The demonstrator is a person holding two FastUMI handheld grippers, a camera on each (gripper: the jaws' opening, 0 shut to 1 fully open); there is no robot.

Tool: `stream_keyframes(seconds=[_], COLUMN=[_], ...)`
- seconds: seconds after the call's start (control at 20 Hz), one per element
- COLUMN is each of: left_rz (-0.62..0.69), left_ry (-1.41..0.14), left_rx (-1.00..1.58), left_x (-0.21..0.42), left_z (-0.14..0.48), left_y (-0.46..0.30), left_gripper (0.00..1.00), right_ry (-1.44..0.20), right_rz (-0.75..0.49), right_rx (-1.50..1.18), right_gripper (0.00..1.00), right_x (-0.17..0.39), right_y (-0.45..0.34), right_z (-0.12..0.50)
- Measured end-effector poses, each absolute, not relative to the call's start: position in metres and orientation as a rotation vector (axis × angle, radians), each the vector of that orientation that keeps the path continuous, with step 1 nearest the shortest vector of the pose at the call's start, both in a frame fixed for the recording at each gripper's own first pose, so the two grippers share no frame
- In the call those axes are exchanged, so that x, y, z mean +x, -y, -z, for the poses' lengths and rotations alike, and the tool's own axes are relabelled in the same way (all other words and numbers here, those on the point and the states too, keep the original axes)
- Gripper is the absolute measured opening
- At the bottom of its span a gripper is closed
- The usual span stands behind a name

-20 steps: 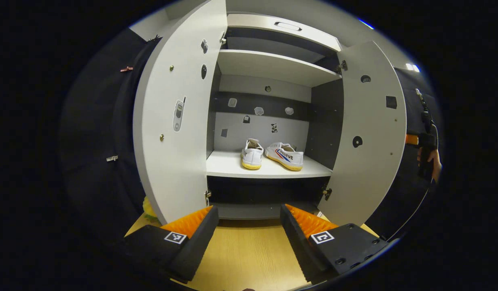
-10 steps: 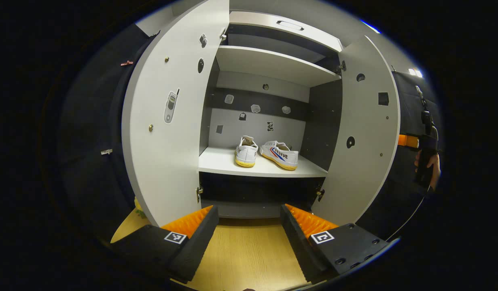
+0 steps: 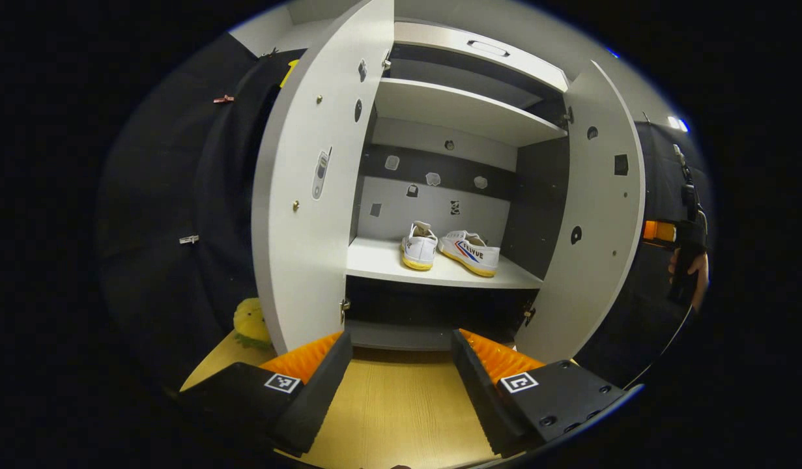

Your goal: Grab one shoe with the right hand and put it into the shoe cabinet, grab the other shoe with the left hand and put it into the shoe cabinet; then close the right door with the right hand and the left door with the left hand.

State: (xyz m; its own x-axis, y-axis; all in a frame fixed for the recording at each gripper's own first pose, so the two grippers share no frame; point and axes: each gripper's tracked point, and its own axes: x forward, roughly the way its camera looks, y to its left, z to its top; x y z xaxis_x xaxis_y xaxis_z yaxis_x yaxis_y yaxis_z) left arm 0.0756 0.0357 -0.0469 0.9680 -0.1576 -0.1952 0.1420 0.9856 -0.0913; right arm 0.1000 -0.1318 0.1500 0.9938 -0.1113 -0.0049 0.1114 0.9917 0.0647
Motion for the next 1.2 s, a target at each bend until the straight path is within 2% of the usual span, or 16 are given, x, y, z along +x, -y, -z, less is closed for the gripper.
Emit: stream_keyframes(seconds=[0.35, 0.6, 0.8, 1.2], left_rz=[0.103, 0.045, -0.026, -0.155], left_ry=[-0.189, -0.184, -0.183, -0.121], left_rx=[-0.072, -0.084, -0.069, 0.006], left_x=[0.063, 0.049, 0.039, 0.039], left_z=[0.044, 0.044, 0.044, 0.01], left_y=[-0.058, -0.083, -0.119, -0.213], left_gripper=[0.95, 0.95, 0.95, 0.95], right_ry=[-0.06, -0.066, -0.105, -0.139], right_rz=[-0.043, -0.086, -0.083, 0.022], right_rx=[0.067, 0.074, 0.105, 0.177], right_gripper=[0.98, 0.98, 0.98, 0.98], right_x=[0.125, 0.124, 0.113, 0.085], right_y=[0.059, 0.024, 0.019, 0.023], right_z=[-0.129, -0.113, -0.09, -0.055])
